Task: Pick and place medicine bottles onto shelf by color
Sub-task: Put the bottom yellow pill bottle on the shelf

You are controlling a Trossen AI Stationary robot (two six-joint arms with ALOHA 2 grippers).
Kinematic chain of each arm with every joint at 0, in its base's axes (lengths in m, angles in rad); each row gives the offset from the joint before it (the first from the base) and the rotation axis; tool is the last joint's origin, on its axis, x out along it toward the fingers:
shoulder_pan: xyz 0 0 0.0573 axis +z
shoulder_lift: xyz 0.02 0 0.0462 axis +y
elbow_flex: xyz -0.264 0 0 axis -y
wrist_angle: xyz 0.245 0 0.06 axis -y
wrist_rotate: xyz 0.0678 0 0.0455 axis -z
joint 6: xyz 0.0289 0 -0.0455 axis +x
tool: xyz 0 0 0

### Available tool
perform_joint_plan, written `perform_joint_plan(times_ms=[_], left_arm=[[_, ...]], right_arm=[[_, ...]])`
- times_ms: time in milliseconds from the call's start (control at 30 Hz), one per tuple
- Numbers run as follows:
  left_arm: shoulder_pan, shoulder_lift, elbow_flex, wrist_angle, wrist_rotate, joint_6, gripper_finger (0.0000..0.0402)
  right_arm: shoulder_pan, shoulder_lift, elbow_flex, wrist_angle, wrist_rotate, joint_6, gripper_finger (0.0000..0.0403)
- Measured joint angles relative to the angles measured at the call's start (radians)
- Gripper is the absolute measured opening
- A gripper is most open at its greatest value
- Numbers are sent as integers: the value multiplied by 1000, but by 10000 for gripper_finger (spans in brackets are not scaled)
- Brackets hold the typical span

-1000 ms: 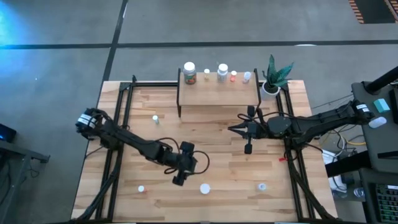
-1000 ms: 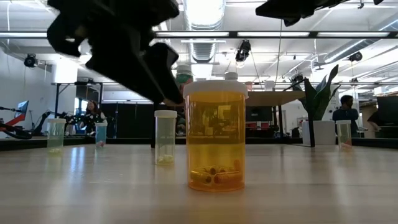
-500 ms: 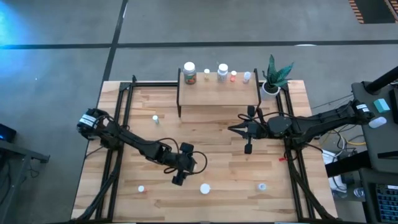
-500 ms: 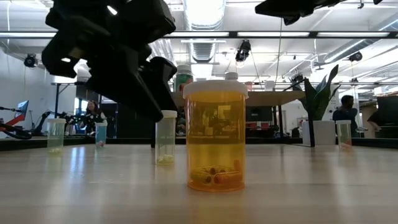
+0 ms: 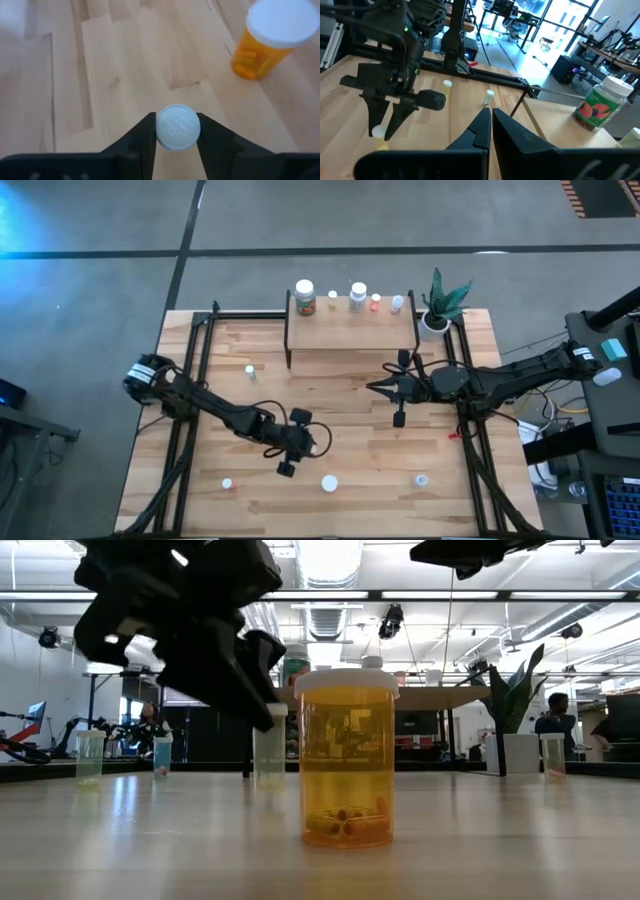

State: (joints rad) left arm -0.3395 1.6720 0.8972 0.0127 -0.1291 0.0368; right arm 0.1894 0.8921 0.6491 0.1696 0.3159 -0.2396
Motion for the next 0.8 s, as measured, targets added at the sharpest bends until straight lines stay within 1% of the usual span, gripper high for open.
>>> perform_joint_plan(times_ms=[133,267,367,433,567,733,800], left_arm=[[15,-66,1,-22,1,-4,100],[65,-188,15,-106,-18,-36,99],[128,-279,56,-189,-76,-61,99],[187,-326,97,-246,-111,-81,98],[357,-357,195,-345,-107,-83,97],[566,-326,277,-367,-1,-62,97],[632,-301,304,-368,18,-51,97]], right_arm=[[0,0,0,0,0,1,9],[0,0,0,0,0,3,9],[0,0,0,0,0,2,9],[0,0,0,1,0,2,9],[0,0,0,2,0,2,9],[0,0,0,5,-1,1,9],[0,0,0,5,-1,0,9]])
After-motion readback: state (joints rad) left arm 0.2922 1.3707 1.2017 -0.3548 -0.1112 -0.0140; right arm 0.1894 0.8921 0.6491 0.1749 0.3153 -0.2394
